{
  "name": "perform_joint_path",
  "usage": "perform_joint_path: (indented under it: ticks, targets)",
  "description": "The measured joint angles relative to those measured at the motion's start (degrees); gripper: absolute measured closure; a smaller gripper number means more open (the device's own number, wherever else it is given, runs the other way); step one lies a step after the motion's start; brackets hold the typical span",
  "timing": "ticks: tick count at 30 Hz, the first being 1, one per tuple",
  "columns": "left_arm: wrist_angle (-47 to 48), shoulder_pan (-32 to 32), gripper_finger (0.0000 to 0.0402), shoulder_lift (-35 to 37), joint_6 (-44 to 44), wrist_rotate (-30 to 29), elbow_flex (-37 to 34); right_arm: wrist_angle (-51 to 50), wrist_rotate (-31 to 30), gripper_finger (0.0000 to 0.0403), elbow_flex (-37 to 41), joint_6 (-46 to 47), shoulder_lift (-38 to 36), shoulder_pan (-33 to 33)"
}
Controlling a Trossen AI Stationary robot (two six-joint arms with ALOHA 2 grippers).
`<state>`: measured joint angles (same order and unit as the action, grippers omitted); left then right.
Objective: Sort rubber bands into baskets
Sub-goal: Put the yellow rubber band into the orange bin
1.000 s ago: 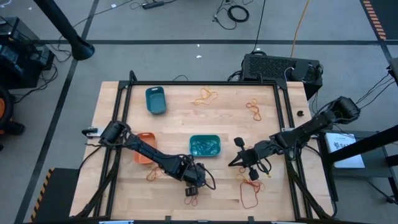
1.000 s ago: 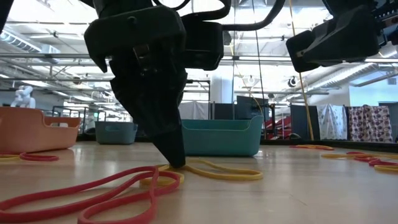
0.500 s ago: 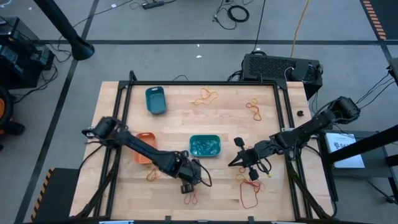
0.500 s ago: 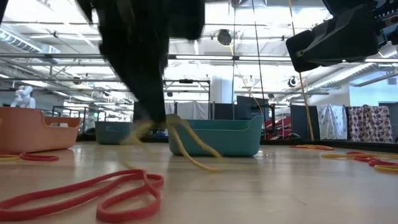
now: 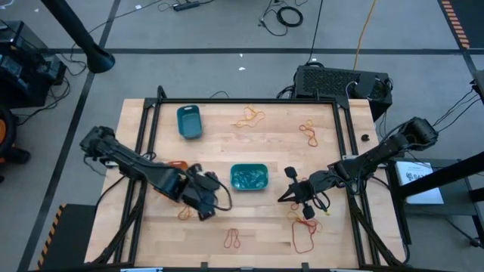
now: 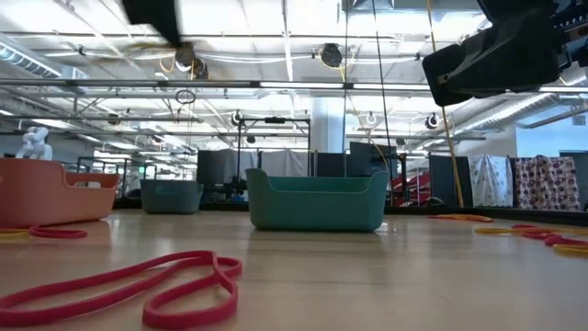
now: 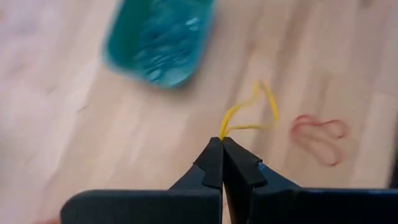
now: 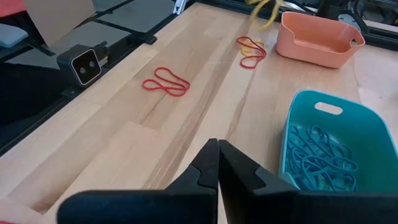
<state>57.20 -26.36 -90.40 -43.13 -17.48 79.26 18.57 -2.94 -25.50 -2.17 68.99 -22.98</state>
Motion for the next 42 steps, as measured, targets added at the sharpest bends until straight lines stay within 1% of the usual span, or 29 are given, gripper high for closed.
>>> perform_joint_path:
  ticks: [5, 7, 8, 9, 13, 19, 22, 24, 30, 37, 39, 42]
  targets:
    - [20.73, -0.13, 0.0399, 2.3, -12.49, -2.48, 0.0, 0.24, 0.0, 0.0403, 0.0, -0.02, 0.0, 0.0]
    - [29.21, 0.26, 0.04, 2.3, -18.49, -2.62, -0.02, 0.36, 0.0, 0.0403, 0.0, 0.0, 0.0, 0.0]
    - [32.02, 0.48, 0.04, 2.3, -21.23, -2.58, -0.1, 0.34, 0.0, 0.0403, 0.0, -0.01, 0.0, 0.0]
    - [32.33, 0.78, 0.04, 2.32, -23.0, -2.32, -0.37, 0.42, 0.0, 0.0403, 0.0, -0.01, 0.0, 0.01]
    - [28.73, 2.17, 0.04, 4.05, -22.88, -0.16, -3.53, 0.48, 0.0, 0.0403, 0.0, 0.5, 0.0, 0.02]
    - [31.06, 3.98, 0.04, 4.02, -25.44, 6.48, -10.4, 0.35, 0.04, 0.0403, 0.0, 1.25, 0.0, 0.0]
    - [30.38, 4.35, 0.04, 3.91, -25.53, 10.25, -14.18, 0.35, 0.11, 0.0403, 0.0, 1.49, 0.0, 0.0]
    - [29.6, 4.78, 0.04, 3.96, -25.53, 11.33, -16.27, 0.29, 0.11, 0.0403, 0.0, 1.49, 0.0, 0.0]
    - [25.35, 6.16, 0.04, 3.96, -24.95, 11.48, -20.75, 0.35, 0.09, 0.0403, 0.0, 1.49, 0.0, 0.0]
    - [22.04, 6.88, 0.0399, 3.96, -23.45, 9.3, -21.38, 0.37, 0.09, 0.0403, 0.0, 1.38, 0.0, 0.02]
    - [21.1, 6.86, 0.0389, 3.96, -22.76, 9.11, -21.38, 0.37, 0.09, 0.0403, 0.0, 1.27, 0.0, 0.0]
    - [20.63, 6.86, 0.0356, 3.96, -22.53, 9.62, -21.38, 0.35, 0.09, 0.0403, 0.0, 1.27, 0.0, 0.02]
